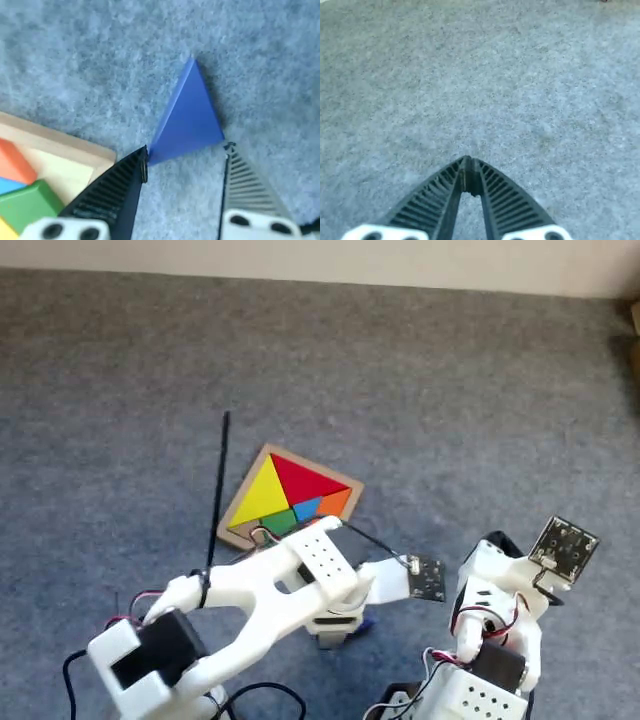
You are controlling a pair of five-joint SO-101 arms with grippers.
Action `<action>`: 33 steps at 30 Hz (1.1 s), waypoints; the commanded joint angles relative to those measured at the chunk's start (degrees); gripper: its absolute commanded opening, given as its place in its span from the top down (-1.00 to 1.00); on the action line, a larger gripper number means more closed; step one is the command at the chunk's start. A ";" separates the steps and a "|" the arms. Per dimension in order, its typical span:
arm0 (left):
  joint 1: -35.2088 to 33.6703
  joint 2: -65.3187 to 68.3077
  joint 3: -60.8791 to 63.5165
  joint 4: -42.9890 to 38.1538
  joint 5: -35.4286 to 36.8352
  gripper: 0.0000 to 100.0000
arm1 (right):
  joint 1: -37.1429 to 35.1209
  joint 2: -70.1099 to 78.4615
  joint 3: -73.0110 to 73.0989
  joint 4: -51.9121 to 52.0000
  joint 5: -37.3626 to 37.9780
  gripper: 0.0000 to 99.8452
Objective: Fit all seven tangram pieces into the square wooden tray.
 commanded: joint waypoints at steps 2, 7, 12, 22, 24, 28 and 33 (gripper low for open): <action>1.10 2.07 -2.95 -3.08 1.49 0.49 | 0.75 -0.92 7.16 -1.89 0.53 0.98; 1.10 2.59 -4.26 -2.81 1.58 0.49 | 0.75 -0.92 7.16 -1.89 0.53 0.98; 1.10 2.33 -4.26 -3.08 1.58 0.49 | 0.75 -0.92 7.16 -1.89 0.53 0.98; 2.33 2.86 -4.26 -4.40 1.58 0.50 | 0.66 -0.92 7.16 -1.89 0.53 0.98; 2.33 2.95 -4.18 -4.40 1.58 0.50 | 0.66 -0.92 7.16 -1.89 0.53 0.98; 2.33 2.95 -4.00 -4.22 1.58 0.51 | 0.66 -0.92 7.16 -1.80 0.53 0.98; 3.38 3.03 -3.82 -4.13 1.49 0.64 | 0.66 -0.92 7.16 -1.80 0.53 0.98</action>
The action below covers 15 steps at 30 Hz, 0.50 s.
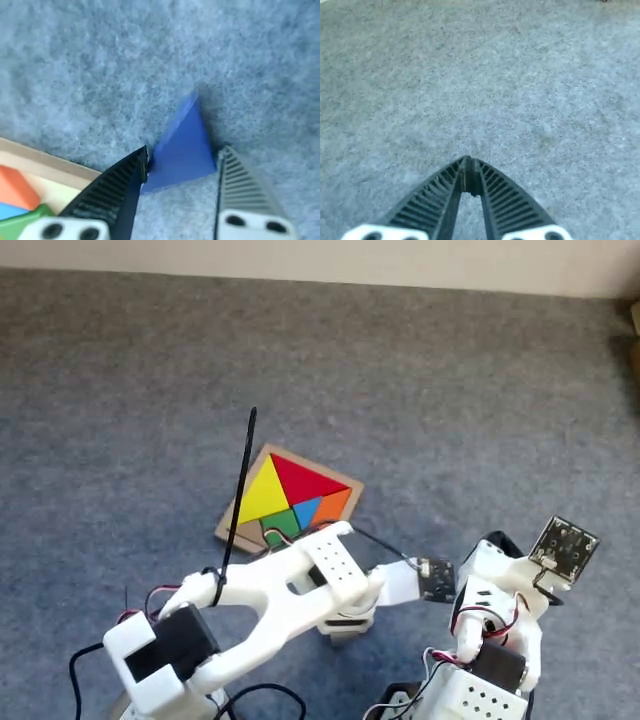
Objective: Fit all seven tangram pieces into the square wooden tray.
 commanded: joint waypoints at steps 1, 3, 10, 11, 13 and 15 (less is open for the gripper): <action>1.71 -0.13 -2.24 -0.35 0.26 0.66 | 0.66 -0.92 7.16 -1.71 0.53 0.98; 1.71 -0.13 -2.24 -0.26 0.18 0.68 | 0.66 -0.92 7.16 -1.71 0.53 0.98; 1.80 -0.57 -0.84 -0.18 0.26 0.77 | 0.66 -0.92 7.16 -1.71 0.53 0.98; 1.80 -0.75 -0.75 0.26 0.26 0.78 | 0.66 -0.92 7.16 -1.71 0.53 0.98; 1.71 -0.92 -1.19 3.34 0.26 0.78 | 0.66 -0.92 7.16 -1.71 0.53 0.98; 1.71 -0.92 -1.80 5.54 0.26 0.78 | 0.66 -0.92 7.16 -1.71 0.53 0.98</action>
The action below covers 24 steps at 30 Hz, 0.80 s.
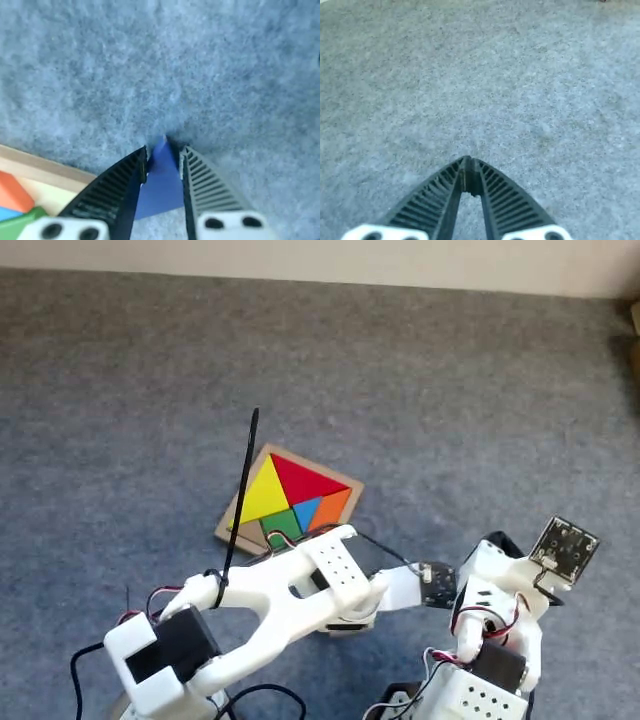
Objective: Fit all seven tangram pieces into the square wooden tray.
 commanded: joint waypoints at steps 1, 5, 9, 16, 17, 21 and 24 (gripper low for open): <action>0.75 -0.92 -1.71 3.87 0.09 0.77 | 0.48 -0.92 7.16 -1.71 0.53 0.98; -0.84 -0.92 -1.63 6.68 0.09 0.78 | 0.48 -0.92 7.16 -1.71 0.53 0.98; -4.18 -0.92 -1.54 7.12 0.18 0.78 | 0.48 -0.92 7.16 -1.63 0.53 0.98; -9.45 -3.91 -1.45 7.82 4.04 0.78 | 0.48 -0.92 7.16 -1.63 0.53 0.98; -9.71 -5.58 -1.01 8.70 3.96 0.78 | 0.48 -0.92 7.16 -1.63 0.53 0.98; -9.80 -14.55 2.68 10.02 4.13 0.78 | 0.48 -0.92 7.16 -1.63 0.53 0.98; -10.51 -22.29 6.90 10.02 4.13 0.77 | 0.48 -0.92 7.16 -1.63 0.53 0.98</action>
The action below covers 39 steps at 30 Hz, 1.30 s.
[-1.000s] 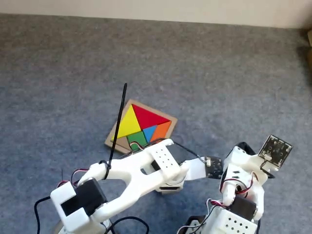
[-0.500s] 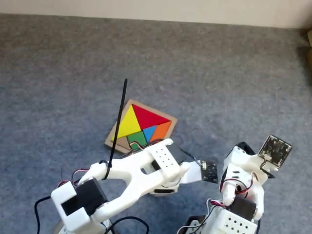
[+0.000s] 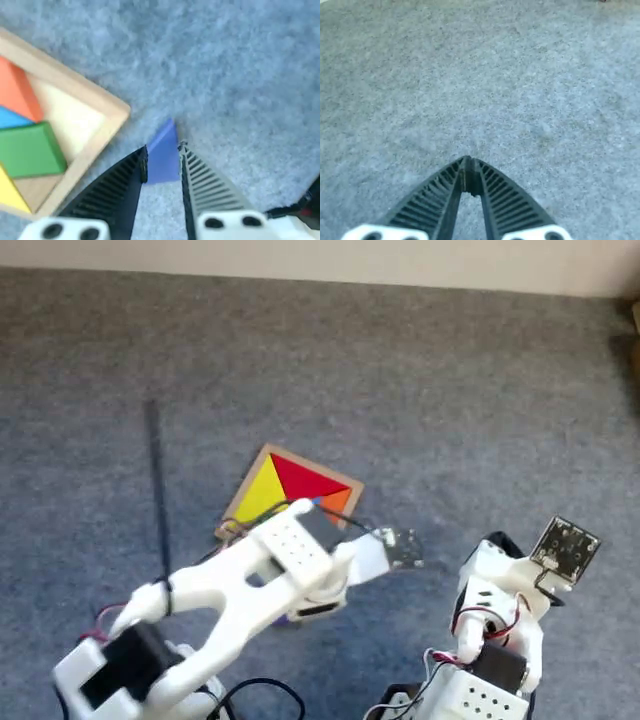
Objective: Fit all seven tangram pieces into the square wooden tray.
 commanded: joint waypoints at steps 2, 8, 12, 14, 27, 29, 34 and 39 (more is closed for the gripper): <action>-3.03 -12.26 4.09 0.62 0.35 0.76 | 0.40 -0.92 7.16 -1.63 0.53 0.98; -11.65 -17.45 7.96 0.62 -5.36 0.44 | 0.22 -0.92 7.16 -1.63 0.53 0.98; -13.14 -17.45 9.36 0.18 -15.38 0.48 | 0.22 -0.92 7.16 -1.63 0.53 0.98; -12.97 -17.45 9.45 0.18 -16.09 0.47 | 0.22 -0.92 7.16 -1.63 0.53 0.98; -8.57 -17.45 20.62 -12.66 -19.52 0.47 | 0.13 -0.92 7.16 -1.63 0.53 0.98; -8.57 -17.45 20.70 -13.80 -19.60 0.47 | 0.13 -0.92 7.16 -1.63 0.53 0.98; -8.48 -17.36 20.88 -16.70 -19.60 0.47 | 0.13 -0.92 7.16 -1.63 0.53 0.98; -8.48 -14.81 20.70 -17.41 -19.69 0.48 | 0.13 -0.92 7.16 -1.63 0.53 0.98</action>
